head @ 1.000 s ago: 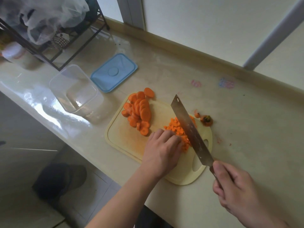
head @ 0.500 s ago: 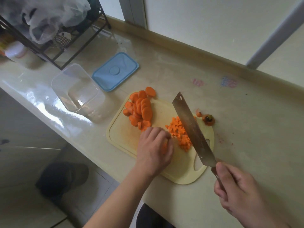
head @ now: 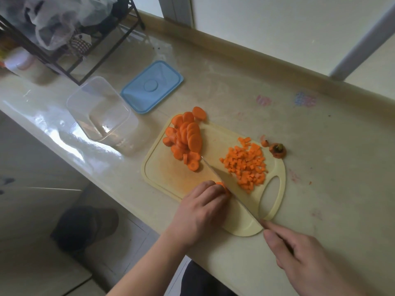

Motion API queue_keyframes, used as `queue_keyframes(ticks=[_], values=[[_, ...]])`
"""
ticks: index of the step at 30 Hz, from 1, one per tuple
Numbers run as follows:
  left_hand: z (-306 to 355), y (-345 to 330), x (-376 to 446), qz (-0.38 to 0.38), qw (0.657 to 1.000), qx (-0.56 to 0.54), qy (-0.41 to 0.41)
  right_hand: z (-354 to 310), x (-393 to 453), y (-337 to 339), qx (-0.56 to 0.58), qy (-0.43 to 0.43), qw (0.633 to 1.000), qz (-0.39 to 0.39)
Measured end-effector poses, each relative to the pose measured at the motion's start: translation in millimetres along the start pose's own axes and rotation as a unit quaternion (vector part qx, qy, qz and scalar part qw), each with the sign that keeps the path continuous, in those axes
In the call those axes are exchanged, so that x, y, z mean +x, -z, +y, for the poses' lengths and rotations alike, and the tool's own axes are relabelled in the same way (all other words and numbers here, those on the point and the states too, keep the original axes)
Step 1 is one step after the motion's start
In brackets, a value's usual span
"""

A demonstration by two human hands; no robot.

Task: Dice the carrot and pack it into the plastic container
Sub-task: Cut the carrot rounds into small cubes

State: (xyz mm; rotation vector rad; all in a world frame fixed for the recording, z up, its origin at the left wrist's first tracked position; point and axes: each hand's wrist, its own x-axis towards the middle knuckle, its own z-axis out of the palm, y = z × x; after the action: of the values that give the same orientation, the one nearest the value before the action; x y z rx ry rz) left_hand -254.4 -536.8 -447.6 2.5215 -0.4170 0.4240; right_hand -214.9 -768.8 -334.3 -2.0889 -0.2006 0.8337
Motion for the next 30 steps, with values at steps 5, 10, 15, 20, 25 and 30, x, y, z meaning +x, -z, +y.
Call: queue_keyframes(ticks=[5, 10, 15, 20, 25, 30], values=[[0, 1, 1, 0.004, 1.0, 0.001, 0.004, -5, -6, 2, -0.006, 0.009, 1.0, 0.002], [-3, 0, -1, 0.005, 1.0, -0.011, 0.003, -6, -15, 1, 0.008, -0.011, 1.0, 0.009], [-4, -2, -1, 0.01, 1.0, -0.024, 0.018, 3, -24, -8, -0.029, 0.016, 0.997, 0.068], [-3, -1, 3, 0.019, 0.999, -0.03, 0.025, -1, -9, 1, -0.222, 0.109, 0.967, 0.066], [-1, 0, 4, 0.034, 0.999, -0.02, 0.02, -7, 4, -4, -0.072, 0.056, 0.995, 0.032], [-1, -1, -1, 0.031, 0.999, -0.002, 0.011, -9, 4, 3, -0.031, 0.046, 0.998, 0.03]])
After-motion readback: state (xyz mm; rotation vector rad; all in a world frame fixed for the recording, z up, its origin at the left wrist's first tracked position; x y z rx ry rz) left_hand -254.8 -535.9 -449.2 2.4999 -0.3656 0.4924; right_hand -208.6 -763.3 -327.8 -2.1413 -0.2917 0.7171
